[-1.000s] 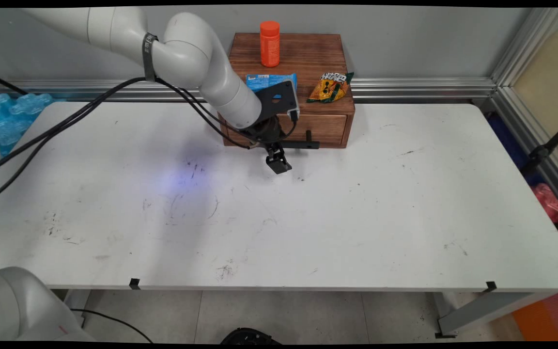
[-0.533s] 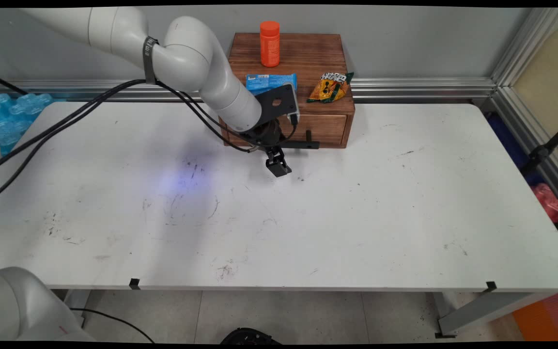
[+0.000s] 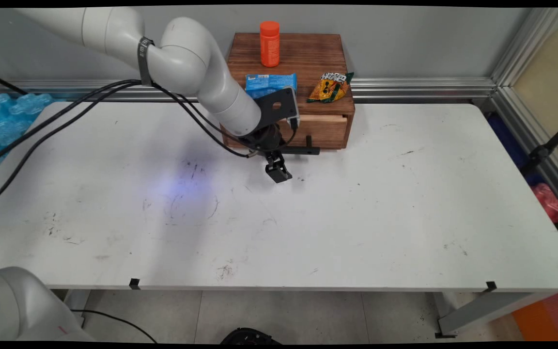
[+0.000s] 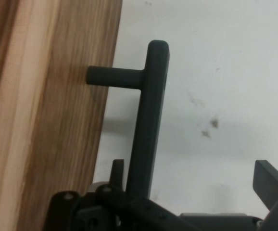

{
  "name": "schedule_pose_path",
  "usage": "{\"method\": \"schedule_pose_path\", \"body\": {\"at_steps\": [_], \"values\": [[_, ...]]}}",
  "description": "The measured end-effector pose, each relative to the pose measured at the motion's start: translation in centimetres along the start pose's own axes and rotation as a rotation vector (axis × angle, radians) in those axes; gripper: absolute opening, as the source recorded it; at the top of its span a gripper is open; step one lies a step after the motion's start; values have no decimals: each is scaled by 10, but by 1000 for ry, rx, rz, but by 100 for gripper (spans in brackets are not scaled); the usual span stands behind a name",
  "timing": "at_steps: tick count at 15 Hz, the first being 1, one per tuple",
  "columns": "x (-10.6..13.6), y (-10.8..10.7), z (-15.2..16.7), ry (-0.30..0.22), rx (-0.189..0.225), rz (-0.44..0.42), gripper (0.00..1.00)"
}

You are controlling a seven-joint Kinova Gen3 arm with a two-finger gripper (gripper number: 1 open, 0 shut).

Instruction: Open the drawer

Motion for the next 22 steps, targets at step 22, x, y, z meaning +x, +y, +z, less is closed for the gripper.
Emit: {"method": "schedule_pose_path", "body": {"at_steps": [22], "values": [[-11,39,-24,-2,-84,3,100]]}}
